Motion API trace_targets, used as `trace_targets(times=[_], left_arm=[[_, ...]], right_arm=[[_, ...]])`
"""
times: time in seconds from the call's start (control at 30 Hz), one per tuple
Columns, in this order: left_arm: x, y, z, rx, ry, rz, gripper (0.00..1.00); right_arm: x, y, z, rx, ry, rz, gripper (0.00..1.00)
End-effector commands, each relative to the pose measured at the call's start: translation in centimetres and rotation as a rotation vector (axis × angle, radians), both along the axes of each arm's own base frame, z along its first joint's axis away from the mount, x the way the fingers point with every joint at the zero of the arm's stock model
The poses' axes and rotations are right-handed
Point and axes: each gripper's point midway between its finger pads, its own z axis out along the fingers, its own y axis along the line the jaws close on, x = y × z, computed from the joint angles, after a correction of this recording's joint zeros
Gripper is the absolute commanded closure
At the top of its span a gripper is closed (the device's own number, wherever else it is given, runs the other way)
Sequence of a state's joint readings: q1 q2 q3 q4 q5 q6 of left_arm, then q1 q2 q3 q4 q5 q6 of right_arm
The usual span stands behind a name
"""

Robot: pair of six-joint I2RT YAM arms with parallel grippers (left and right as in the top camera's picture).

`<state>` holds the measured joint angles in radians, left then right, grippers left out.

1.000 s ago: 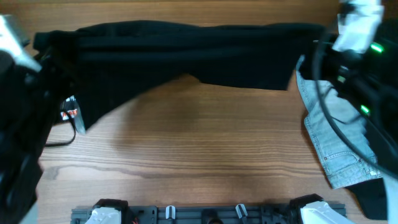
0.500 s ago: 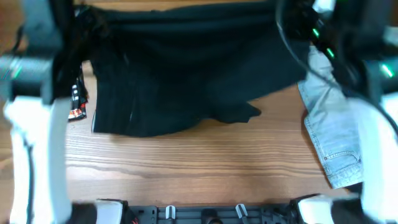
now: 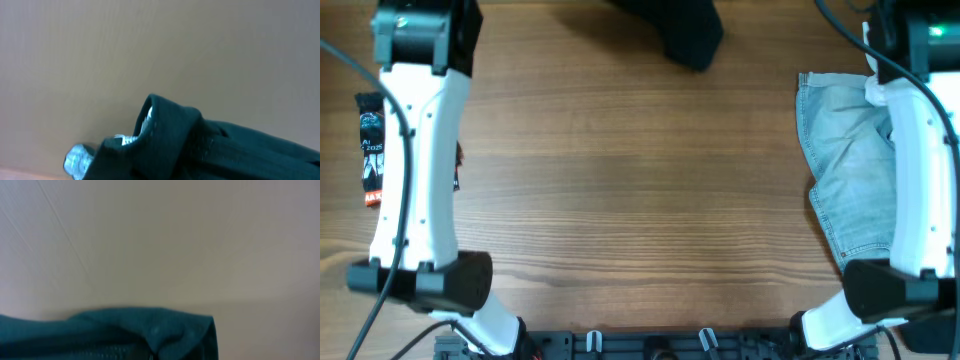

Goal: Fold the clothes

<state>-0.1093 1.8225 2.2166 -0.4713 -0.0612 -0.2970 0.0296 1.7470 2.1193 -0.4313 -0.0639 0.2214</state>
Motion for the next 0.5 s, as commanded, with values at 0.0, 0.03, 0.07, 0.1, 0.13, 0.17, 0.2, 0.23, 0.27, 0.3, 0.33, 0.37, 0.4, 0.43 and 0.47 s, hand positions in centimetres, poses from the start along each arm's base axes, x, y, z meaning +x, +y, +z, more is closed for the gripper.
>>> trace_targets(times=[0.0, 0.03, 0.07, 0.1, 0.13, 0.17, 0.2, 0.23, 0.27, 0.3, 0.33, 0.37, 0.4, 0.43, 0.47], left_arm=[[-2.3, 7.5, -7.7, 0.068, 0.335, 0.264, 0.96], [-3.5, 7.5, -10.7, 0.081, 0.464, 0.263, 0.96], [-4.8, 7.6, -13.4, 0.072, 0.585, 0.272, 0.96], [-6.4, 7.6, -16.3, 0.056, 0.718, 0.288, 0.96], [-7.6, 7.7, -18.2, 0.045, 0.808, 0.302, 0.96], [-8.8, 7.7, -19.8, 0.04, 0.891, 0.315, 0.96], [-9.8, 7.7, -21.0, 0.035, 0.96, 0.324, 0.96], [-11.1, 7.3, -22.8, 0.021, 1.06, 0.321, 0.96], [-12.9, 6.6, -24.9, 0.006, 1.19, 0.292, 0.96], [-13.9, 6.2, -26.1, 0.006, 1.269, 0.278, 0.96], [-14.8, 5.9, -27.1, 0.007, 1.338, 0.268, 0.96], [-15.4, 5.1, -28.5, -0.001, 1.406, 0.224, 0.96], [-16.0, 4.7, -29.5, -0.011, 1.445, 0.216, 0.96], [-16.6, 4.6, -30.4, -0.009, 1.482, 0.214, 0.96], [-17.4, 4.6, -31.5, -0.002, 1.532, 0.217, 0.96]], right_arm=[[-1.6, -9.4, -5.7, -0.048, 0.245, -0.338, 0.96], [-2.1, -8.8, -8.4, -0.053, 0.354, -0.308, 0.96], [-3.0, -8.1, -11.8, -0.056, 0.494, -0.271, 0.96], [-4.3, -7.3, -15.0, -0.053, 0.634, -0.229, 0.96], [-5.5, -6.8, -17.3, -0.049, 0.735, -0.205, 0.96], [-6.7, -6.5, -19.5, -0.05, 0.837, -0.193, 0.96], [-8.0, -6.5, -21.5, -0.053, 0.93, -0.19, 0.96], [-9.4, -6.4, -23.8, -0.056, 1.033, -0.186, 0.96], [-11.1, -6.2, -26.8, -0.057, 1.157, -0.177, 0.96], [-11.8, -6.1, -28.3, -0.059, 1.21, -0.174, 0.96], [-12.6, -6.1, -29.8, -0.057, 1.259, -0.175, 0.96], [-13.7, -6.0, -31.7, -0.055, 1.322, -0.176, 0.96], [-14.4, -6.0, -32.8, -0.056, 1.362, -0.175, 0.96], [-15.2, -5.9, -33.8, -0.047, 1.4, -0.182, 0.96], [-16.0, -5.8, -35.0, -0.04, 1.442, -0.189, 0.96]])
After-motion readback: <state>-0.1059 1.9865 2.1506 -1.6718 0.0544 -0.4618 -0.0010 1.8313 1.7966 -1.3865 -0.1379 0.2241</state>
